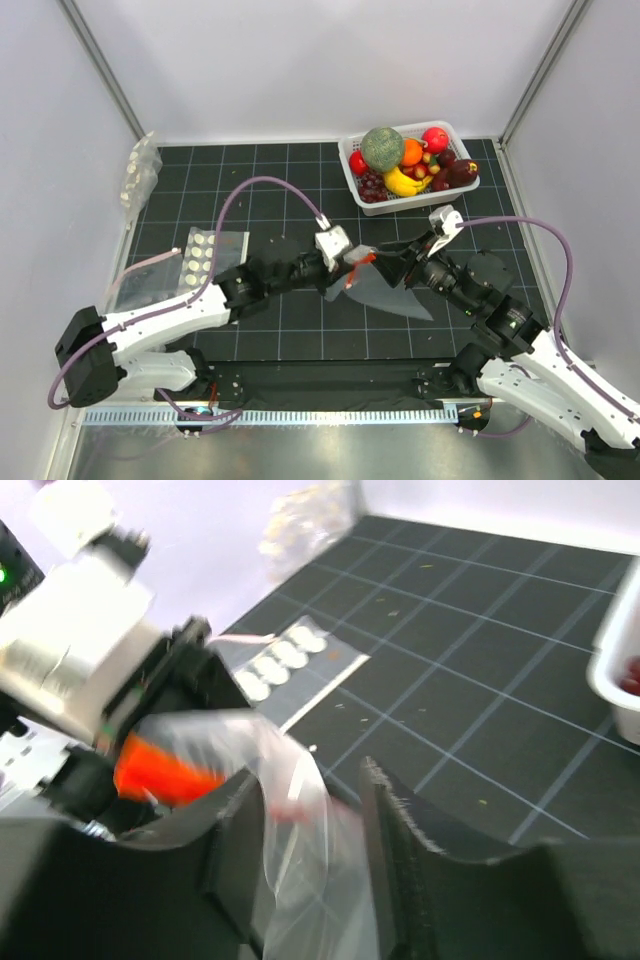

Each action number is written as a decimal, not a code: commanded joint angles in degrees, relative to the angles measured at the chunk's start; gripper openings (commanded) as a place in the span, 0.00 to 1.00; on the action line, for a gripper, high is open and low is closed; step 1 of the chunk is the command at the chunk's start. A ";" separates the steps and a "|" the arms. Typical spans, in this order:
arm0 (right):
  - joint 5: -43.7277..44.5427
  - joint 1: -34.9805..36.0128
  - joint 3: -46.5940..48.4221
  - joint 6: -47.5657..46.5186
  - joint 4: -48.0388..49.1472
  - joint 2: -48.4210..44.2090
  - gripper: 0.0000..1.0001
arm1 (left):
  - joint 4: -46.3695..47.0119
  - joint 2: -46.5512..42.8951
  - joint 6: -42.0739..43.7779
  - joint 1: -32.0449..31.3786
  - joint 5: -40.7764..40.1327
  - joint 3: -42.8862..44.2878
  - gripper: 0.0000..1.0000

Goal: Place the food in the zip-top bag and seal the zipper
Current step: Open the zipper of the food storage bag.

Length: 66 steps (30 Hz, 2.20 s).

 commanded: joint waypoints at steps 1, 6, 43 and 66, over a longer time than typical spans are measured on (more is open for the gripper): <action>11.53 0.00 0.46 -0.08 -0.89 -1.54 0.50 | -0.48 2.42 -12.59 7.77 8.03 3.25 0.00; 21.22 -0.09 0.99 2.21 -3.62 -4.96 0.52 | 1.46 5.33 -18.59 12.98 12.28 3.33 0.00; -5.75 0.00 -2.35 2.04 10.88 10.32 0.29 | 10.07 0.24 -26.32 14.21 25.81 -1.85 0.00; -6.37 0.00 -4.90 2.66 12.90 2.41 0.28 | 14.28 -2.40 -29.75 14.21 29.32 -4.05 0.00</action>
